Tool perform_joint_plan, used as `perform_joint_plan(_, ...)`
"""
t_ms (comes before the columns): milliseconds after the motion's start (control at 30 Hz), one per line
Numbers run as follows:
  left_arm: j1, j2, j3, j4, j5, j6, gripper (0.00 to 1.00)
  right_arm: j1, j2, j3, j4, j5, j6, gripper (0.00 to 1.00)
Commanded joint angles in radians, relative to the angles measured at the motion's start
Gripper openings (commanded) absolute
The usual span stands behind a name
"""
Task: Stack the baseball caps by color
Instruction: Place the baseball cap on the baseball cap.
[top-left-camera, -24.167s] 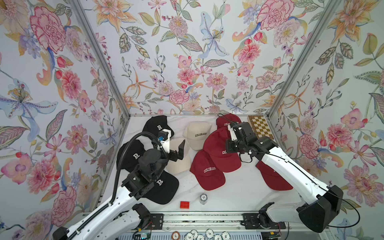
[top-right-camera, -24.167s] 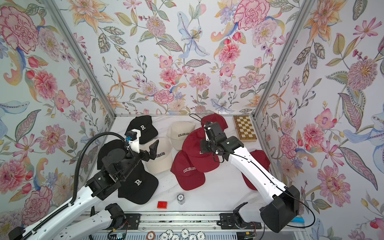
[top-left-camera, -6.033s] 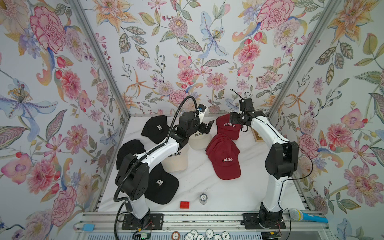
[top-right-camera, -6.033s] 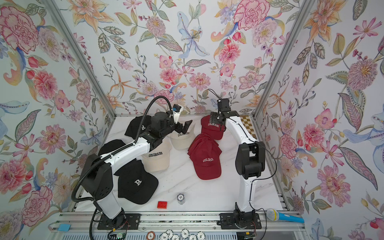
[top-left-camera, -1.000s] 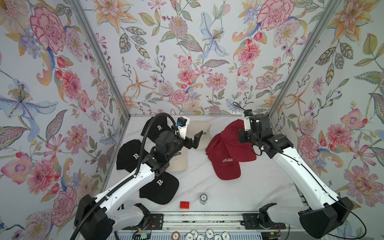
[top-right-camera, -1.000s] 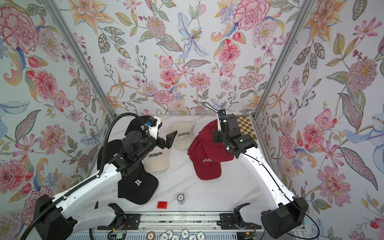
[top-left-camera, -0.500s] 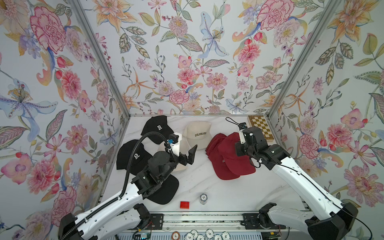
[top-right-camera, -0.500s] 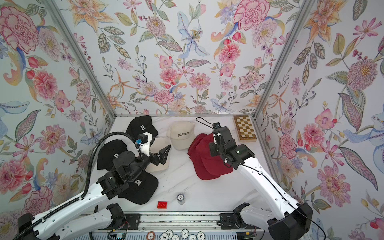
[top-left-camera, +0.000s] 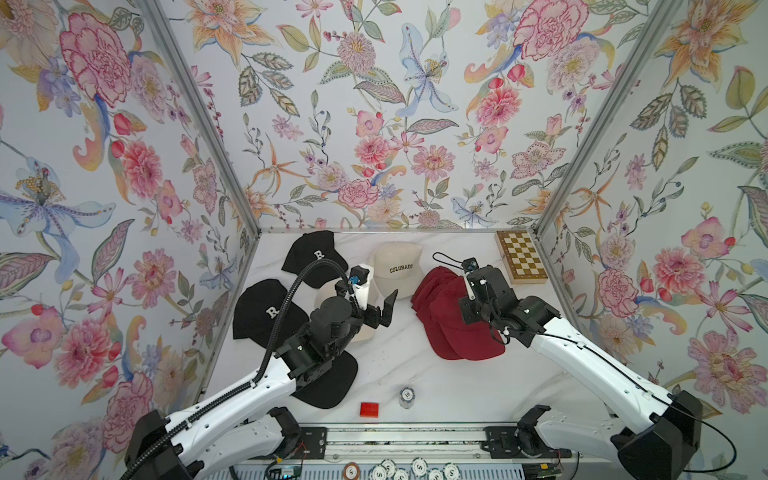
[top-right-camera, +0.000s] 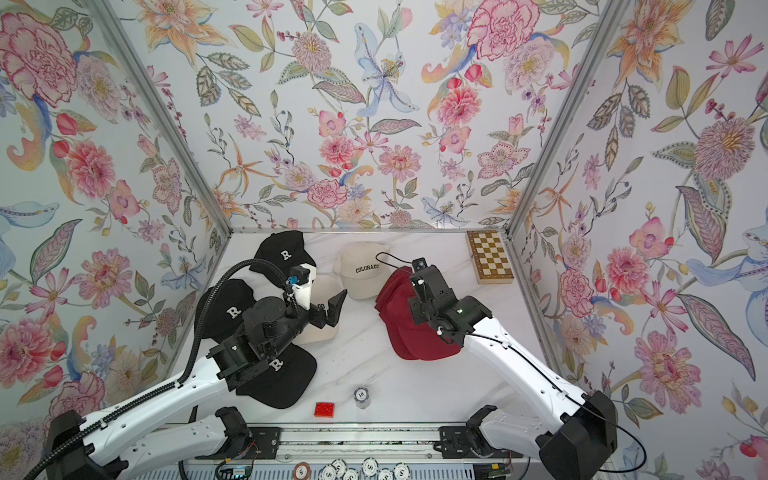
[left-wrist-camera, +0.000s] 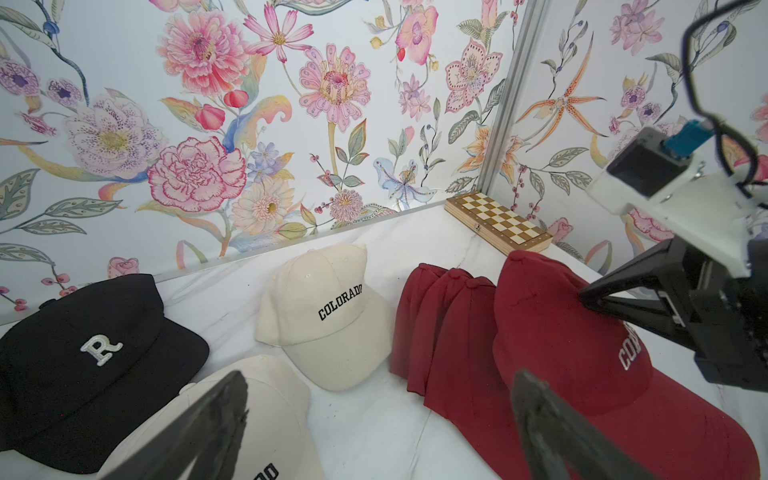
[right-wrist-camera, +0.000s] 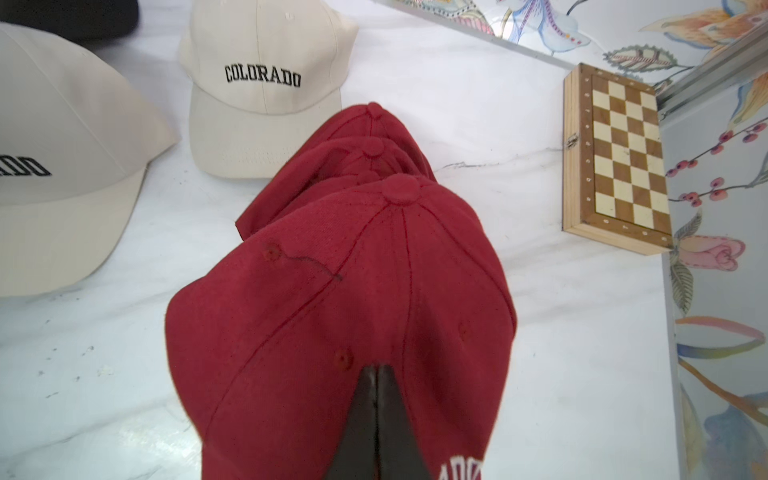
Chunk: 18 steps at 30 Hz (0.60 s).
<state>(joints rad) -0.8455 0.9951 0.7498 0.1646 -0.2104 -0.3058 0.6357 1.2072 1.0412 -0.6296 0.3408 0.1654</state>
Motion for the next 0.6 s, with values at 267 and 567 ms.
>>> perform_joint_plan(267,-0.004,-0.019,0.023,0.004,-0.025,0.033,1.00,0.007,0.089,-0.050,0.106,0.038,-0.003,0.00)
perform_joint_plan(567,0.014,-0.009,0.020,0.018,-0.029,0.051,1.00,0.033,0.101,-0.099,0.162,0.028,-0.033,0.00)
